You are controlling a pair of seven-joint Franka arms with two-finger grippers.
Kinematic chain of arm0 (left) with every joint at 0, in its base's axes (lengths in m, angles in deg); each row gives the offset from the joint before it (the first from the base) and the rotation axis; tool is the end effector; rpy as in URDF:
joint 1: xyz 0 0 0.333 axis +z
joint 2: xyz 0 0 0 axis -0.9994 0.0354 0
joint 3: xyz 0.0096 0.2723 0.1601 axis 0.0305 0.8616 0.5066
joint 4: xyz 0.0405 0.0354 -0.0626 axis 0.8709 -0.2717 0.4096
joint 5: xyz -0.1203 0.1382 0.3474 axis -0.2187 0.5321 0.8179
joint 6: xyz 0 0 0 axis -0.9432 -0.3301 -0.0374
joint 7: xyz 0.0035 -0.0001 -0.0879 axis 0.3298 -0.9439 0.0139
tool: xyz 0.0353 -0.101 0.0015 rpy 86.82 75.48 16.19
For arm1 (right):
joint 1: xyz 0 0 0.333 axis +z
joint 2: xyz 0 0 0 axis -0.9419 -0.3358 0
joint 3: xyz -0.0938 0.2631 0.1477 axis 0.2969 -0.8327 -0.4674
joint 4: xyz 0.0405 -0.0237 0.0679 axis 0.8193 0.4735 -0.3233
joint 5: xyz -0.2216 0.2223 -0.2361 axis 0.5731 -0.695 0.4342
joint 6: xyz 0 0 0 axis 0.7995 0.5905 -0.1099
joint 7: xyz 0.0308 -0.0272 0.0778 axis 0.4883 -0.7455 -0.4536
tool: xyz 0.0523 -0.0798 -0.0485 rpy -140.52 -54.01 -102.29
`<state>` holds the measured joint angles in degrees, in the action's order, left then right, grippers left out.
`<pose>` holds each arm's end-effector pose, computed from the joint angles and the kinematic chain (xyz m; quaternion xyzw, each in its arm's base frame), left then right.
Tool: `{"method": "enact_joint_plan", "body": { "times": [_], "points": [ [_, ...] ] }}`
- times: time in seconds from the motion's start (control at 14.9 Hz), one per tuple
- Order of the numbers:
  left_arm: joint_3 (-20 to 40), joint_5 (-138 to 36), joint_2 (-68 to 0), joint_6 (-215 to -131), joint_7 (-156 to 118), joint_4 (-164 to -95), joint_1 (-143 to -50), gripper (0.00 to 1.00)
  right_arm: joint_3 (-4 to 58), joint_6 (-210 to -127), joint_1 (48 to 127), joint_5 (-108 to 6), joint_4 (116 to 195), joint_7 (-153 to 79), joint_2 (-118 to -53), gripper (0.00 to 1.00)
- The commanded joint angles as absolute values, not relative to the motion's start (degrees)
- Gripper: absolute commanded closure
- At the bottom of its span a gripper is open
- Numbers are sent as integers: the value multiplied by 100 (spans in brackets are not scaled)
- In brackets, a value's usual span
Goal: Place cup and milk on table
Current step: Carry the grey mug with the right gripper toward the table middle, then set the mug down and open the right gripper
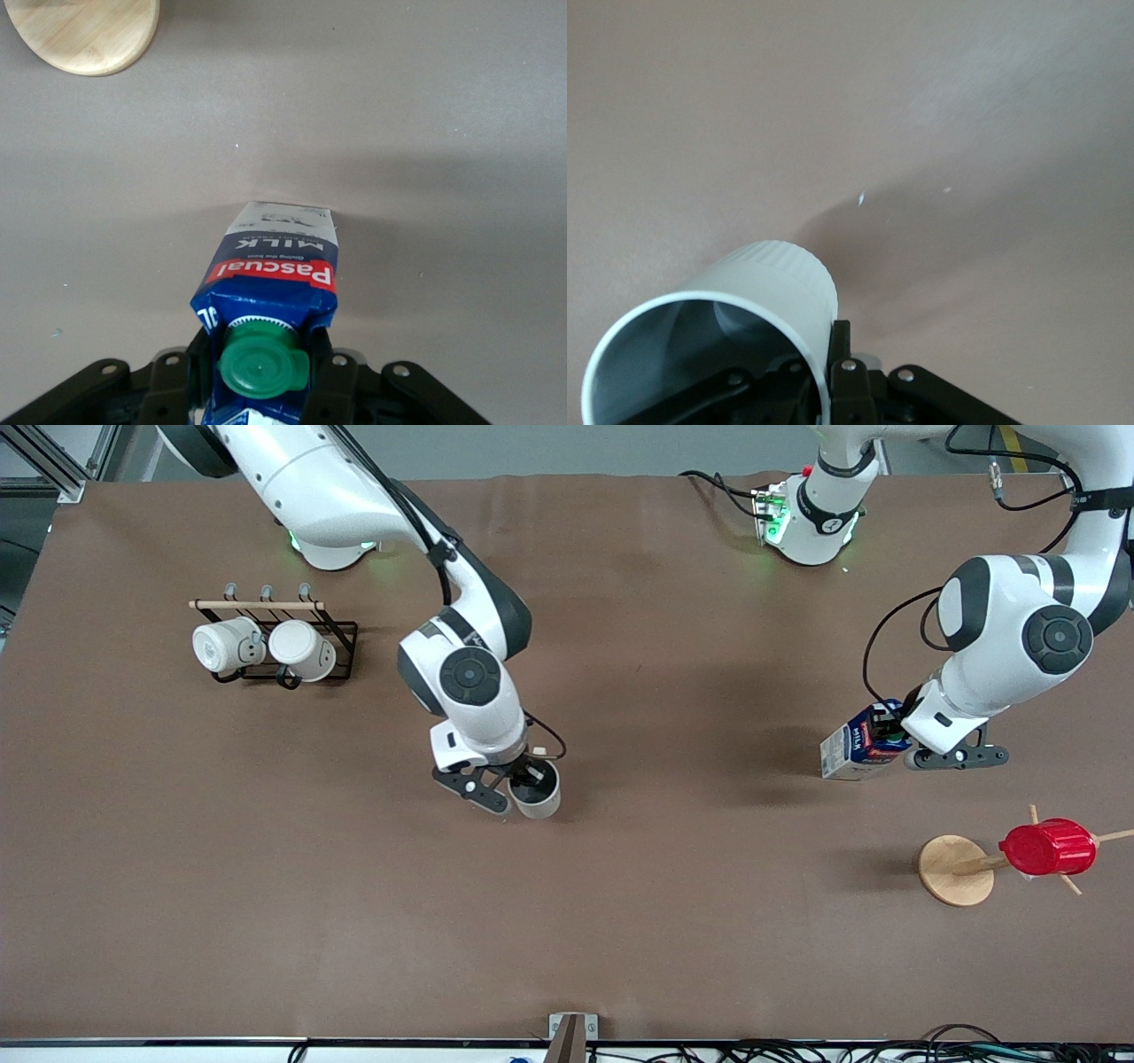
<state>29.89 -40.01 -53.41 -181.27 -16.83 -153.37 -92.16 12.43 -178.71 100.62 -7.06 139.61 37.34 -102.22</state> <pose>0.5443 -0.0243 0.3446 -0.9993 -0.0070 0.0340 0.0149 0.5797 0.4402 0.2849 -0.9692 0.2444 -0.0177 0.0239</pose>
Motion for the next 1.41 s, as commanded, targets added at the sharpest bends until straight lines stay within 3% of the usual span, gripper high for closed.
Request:
{"method": "enact_joint_plan", "body": {
  "times": [0.0,0.34,0.54,0.6,0.67,0.74,0.8,1.07,1.34],
  "points": [
    [2977,-3929,-5367,-18212,-1578,-15382,-9193,62,1266,-17830,10298,-507,13637,4098,-10510,99],
    [2968,-3921,-5288,-18203,-1482,-15233,-9193,85,1249,-17934,10404,-172,13443,4284,-10853,97],
    [2968,-3921,-5244,-18150,-1420,-15075,-9201,88,1249,-17997,10510,-146,13452,4292,-10907,92],
    [2968,-3921,-5183,-18142,-1411,-14978,-9210,88,1249,-18005,10510,-154,13452,4292,-10907,79],
    [2968,-3921,-5139,-18133,-1411,-14873,-9219,89,1249,-18005,10501,-155,13452,4301,-10907,48],
    [2968,-3921,-5095,-18098,-1402,-14750,-9228,90,1249,-18005,10501,-155,13452,4301,-10907,7],
    [2960,-3921,-5043,-17993,-1359,-14627,-9228,90,1249,-17997,10501,-155,13452,4301,-10889,0],
    [2820,-3947,-4587,-17536,-1402,-13741,-9324,92,1258,-17717,10247,-181,13522,4222,-10364,0],
    [2433,-3982,-4111,-17193,-1612,-12931,-9385,93,1266,-16119,9458,-172,13557,3145,-9056,0]
  ]
}}
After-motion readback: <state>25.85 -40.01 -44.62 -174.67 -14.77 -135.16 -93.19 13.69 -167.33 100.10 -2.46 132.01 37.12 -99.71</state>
